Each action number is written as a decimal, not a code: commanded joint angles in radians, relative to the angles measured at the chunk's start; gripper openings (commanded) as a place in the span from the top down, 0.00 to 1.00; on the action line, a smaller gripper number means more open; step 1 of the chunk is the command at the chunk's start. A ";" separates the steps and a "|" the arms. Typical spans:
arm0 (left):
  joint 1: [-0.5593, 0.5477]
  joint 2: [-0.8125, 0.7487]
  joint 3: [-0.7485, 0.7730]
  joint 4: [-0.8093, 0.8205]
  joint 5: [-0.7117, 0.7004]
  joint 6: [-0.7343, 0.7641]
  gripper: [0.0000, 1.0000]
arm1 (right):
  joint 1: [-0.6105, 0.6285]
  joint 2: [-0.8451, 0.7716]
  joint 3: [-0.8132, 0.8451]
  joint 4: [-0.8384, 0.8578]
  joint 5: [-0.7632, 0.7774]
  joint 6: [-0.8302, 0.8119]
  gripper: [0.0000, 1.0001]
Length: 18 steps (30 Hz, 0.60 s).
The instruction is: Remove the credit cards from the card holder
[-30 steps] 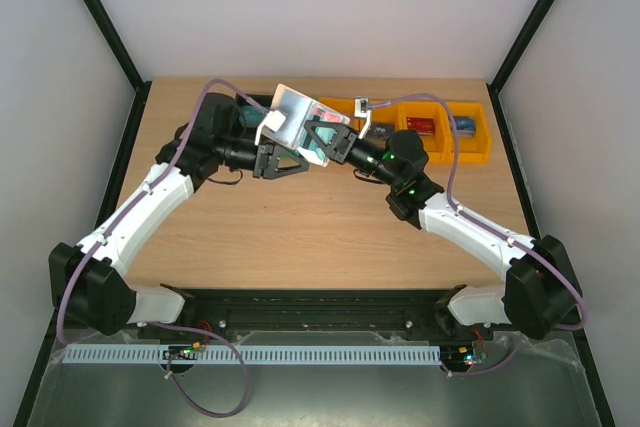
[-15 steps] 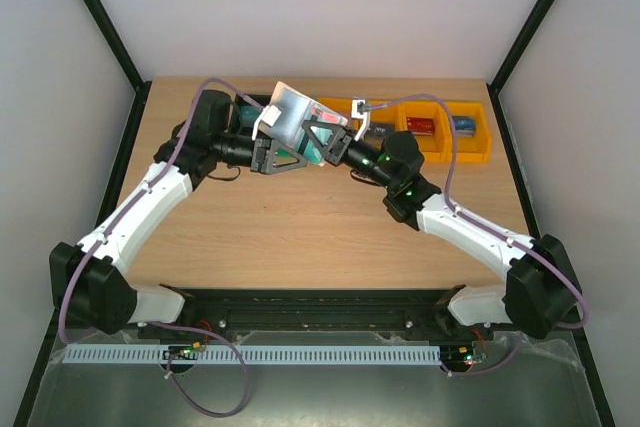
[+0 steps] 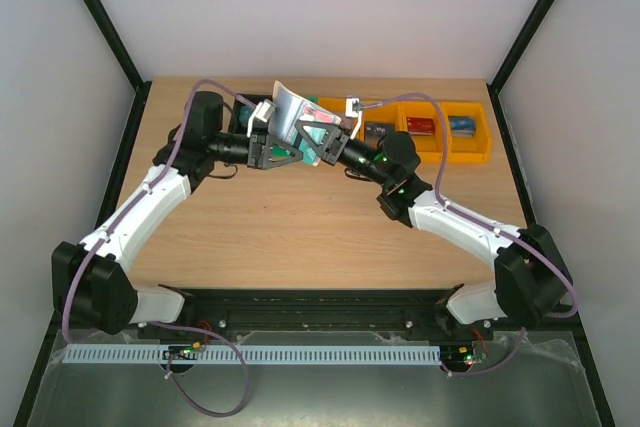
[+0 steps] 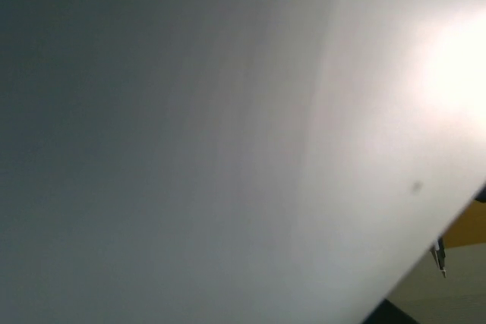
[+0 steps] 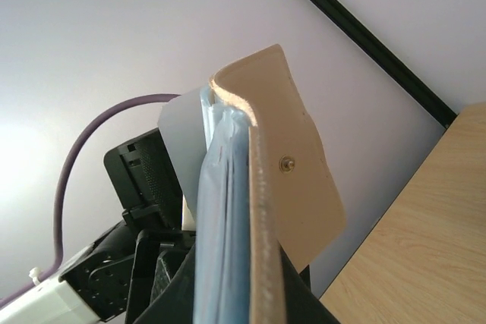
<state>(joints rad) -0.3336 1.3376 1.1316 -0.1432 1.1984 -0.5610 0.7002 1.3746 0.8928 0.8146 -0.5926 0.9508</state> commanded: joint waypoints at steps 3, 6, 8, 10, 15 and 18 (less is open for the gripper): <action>0.046 0.000 -0.063 0.260 -0.043 -0.190 0.57 | 0.048 0.000 -0.023 0.123 -0.097 0.065 0.96; 0.046 -0.004 -0.063 0.319 -0.022 -0.231 0.39 | 0.050 -0.001 -0.045 0.137 -0.053 0.071 0.97; 0.046 -0.006 -0.050 0.315 -0.024 -0.227 0.38 | 0.051 0.002 -0.058 0.167 -0.024 0.091 0.98; 0.045 -0.003 -0.035 0.308 -0.040 -0.226 0.46 | 0.057 0.012 -0.063 0.202 -0.006 0.117 0.98; 0.047 0.012 -0.005 0.303 -0.075 -0.240 0.76 | 0.093 0.025 -0.062 0.177 0.029 0.102 0.98; 0.048 0.010 -0.008 0.313 -0.068 -0.252 0.94 | 0.095 0.023 -0.073 0.173 0.048 0.103 0.98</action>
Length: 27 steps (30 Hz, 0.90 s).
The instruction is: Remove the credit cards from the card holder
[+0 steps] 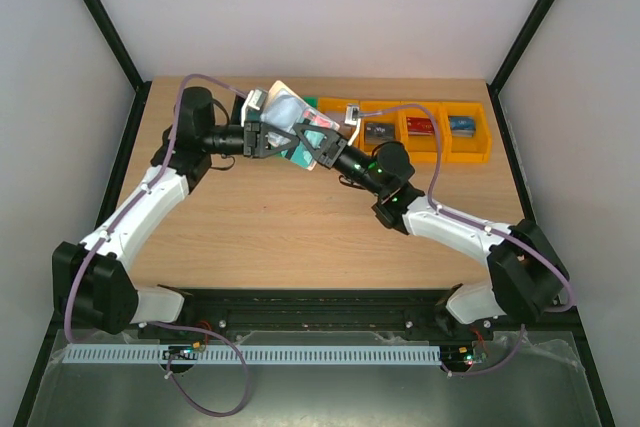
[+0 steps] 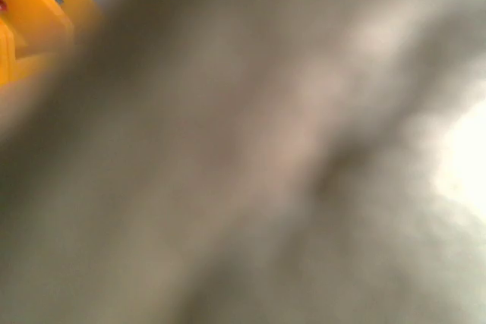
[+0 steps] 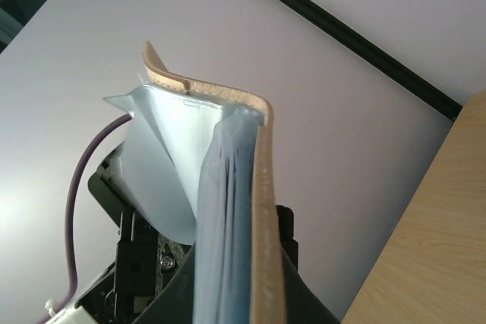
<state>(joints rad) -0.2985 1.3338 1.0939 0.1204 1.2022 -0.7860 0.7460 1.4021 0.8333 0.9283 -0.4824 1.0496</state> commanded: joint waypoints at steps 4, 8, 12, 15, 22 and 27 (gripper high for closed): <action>0.013 -0.002 0.028 -0.004 -0.051 0.023 0.98 | 0.046 -0.037 -0.011 0.006 -0.048 -0.045 0.92; 0.014 -0.018 0.058 -0.190 -0.056 0.204 0.98 | 0.011 -0.114 0.006 -0.155 -0.074 -0.165 0.63; 0.014 -0.028 0.090 -0.357 -0.039 0.389 0.98 | -0.067 -0.205 0.048 -0.462 -0.127 -0.368 0.33; 0.011 -0.036 0.119 -0.483 -0.025 0.540 0.98 | -0.125 -0.244 0.087 -0.639 -0.221 -0.507 0.16; -0.078 -0.044 0.211 -0.853 -0.130 0.977 0.98 | -0.154 -0.220 0.235 -1.008 -0.397 -0.822 0.01; -0.083 -0.052 0.230 -0.918 -0.121 1.058 0.98 | -0.154 -0.219 0.244 -1.066 -0.597 -0.895 0.08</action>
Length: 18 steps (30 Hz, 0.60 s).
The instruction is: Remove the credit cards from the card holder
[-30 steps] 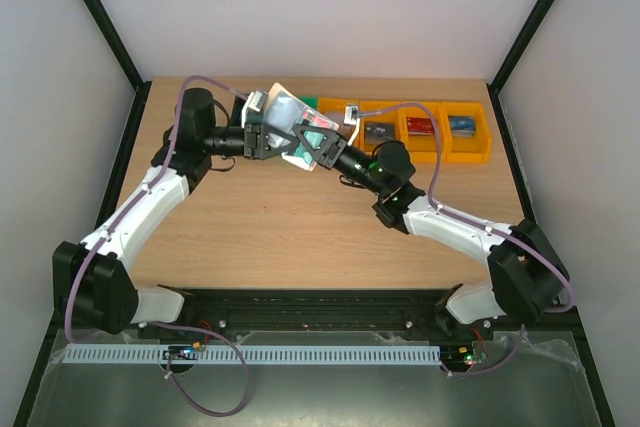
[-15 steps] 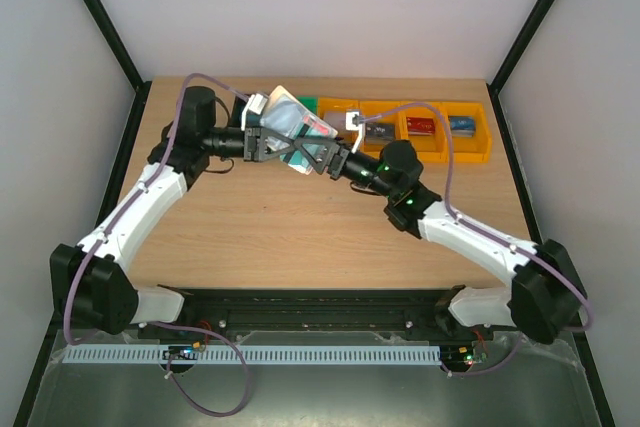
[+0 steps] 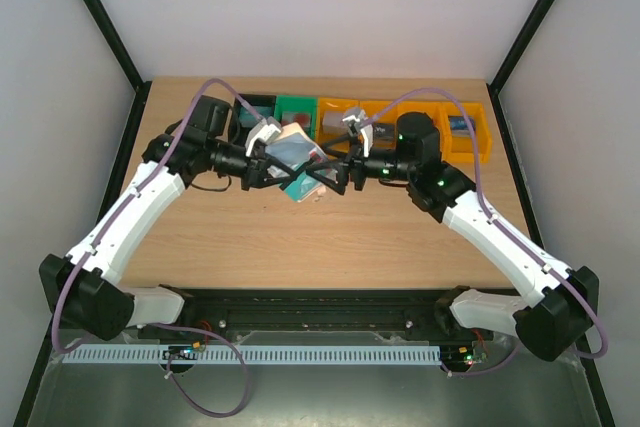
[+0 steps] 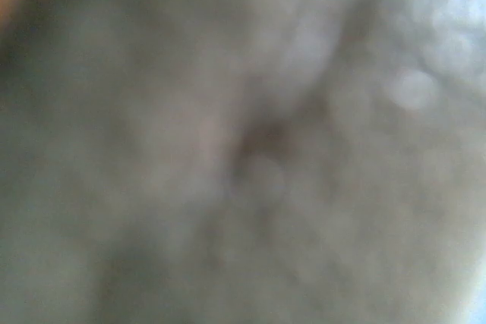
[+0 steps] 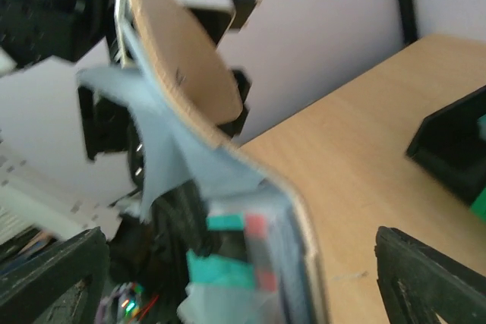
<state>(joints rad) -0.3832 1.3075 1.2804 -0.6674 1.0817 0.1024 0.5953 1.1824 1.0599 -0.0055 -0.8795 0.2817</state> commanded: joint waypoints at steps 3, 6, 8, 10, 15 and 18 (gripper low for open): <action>0.000 -0.025 0.049 -0.155 0.013 0.200 0.98 | -0.003 -0.026 -0.004 -0.104 -0.242 -0.115 0.18; -0.005 -0.024 0.052 -0.169 0.021 0.214 0.98 | -0.003 -0.042 -0.017 -0.109 -0.220 -0.113 0.33; -0.011 -0.027 0.054 -0.176 0.022 0.223 0.98 | -0.003 -0.048 -0.025 -0.105 -0.202 -0.105 0.45; -0.015 -0.028 0.056 -0.186 0.021 0.236 0.98 | -0.003 -0.049 -0.028 -0.096 -0.187 -0.092 0.54; -0.020 -0.027 0.066 -0.196 0.024 0.240 0.98 | -0.003 -0.039 -0.032 -0.069 -0.140 -0.053 0.64; -0.026 -0.026 0.070 -0.200 0.033 0.245 0.98 | -0.004 -0.038 -0.051 -0.019 -0.145 -0.014 0.71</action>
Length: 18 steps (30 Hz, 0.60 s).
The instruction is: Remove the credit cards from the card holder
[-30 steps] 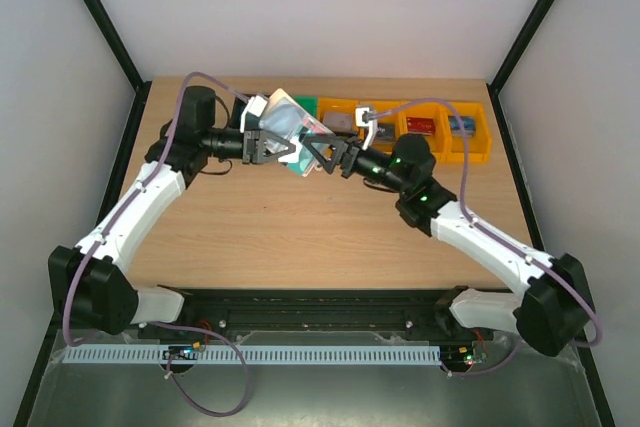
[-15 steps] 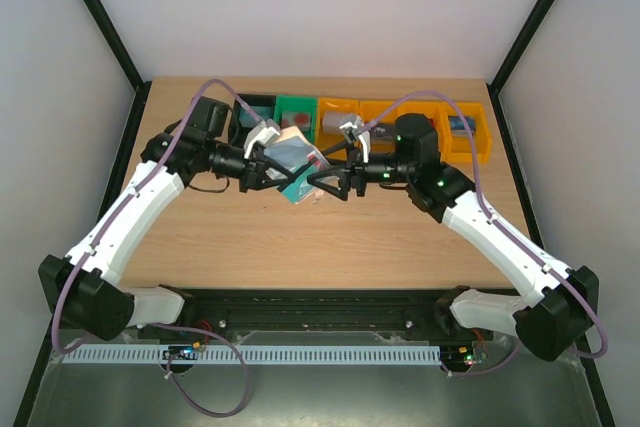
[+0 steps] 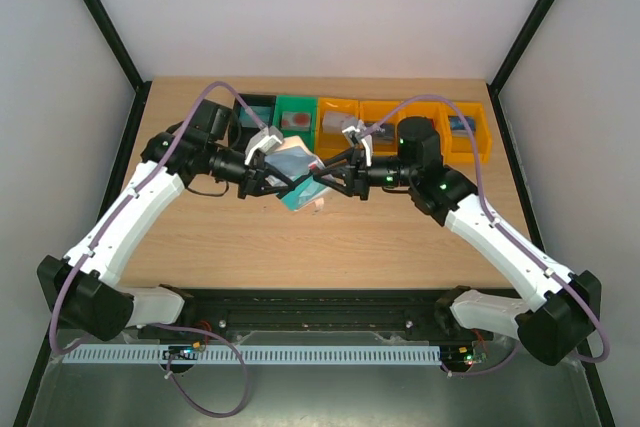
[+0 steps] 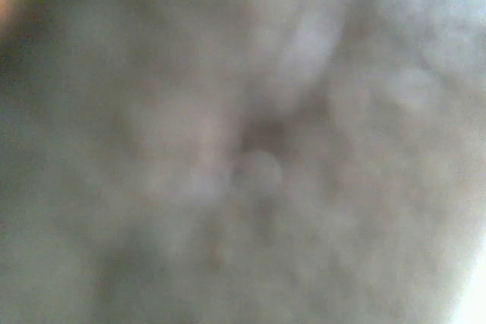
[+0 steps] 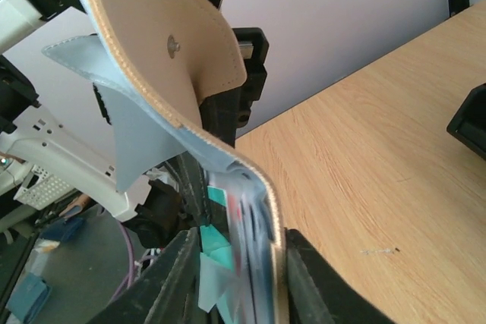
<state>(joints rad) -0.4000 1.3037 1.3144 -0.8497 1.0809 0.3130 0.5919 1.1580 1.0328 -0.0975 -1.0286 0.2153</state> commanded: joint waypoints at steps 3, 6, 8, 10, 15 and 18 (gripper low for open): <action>-0.013 -0.019 0.043 -0.020 0.039 0.033 0.98 | 0.000 -0.005 -0.041 0.120 -0.002 0.099 0.74; -0.018 -0.011 0.056 -0.014 0.050 0.021 0.98 | 0.000 0.017 -0.045 0.127 -0.008 0.113 0.65; -0.025 -0.006 0.062 -0.012 0.050 0.018 0.98 | -0.001 0.027 -0.045 0.138 -0.014 0.119 0.66; -0.031 -0.003 0.065 -0.012 0.045 0.018 0.98 | 0.001 0.031 -0.049 0.165 -0.023 0.136 0.72; -0.031 -0.001 0.072 -0.005 0.043 0.005 0.98 | 0.001 0.027 -0.069 0.216 -0.021 0.164 0.98; -0.028 -0.001 0.088 0.021 0.001 -0.038 0.94 | 0.000 0.019 -0.080 0.242 0.016 0.183 0.98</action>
<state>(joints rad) -0.4179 1.3052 1.3460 -0.8593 1.0660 0.3088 0.5938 1.1820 0.9733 0.0666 -1.0725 0.3607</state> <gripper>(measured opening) 0.069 0.051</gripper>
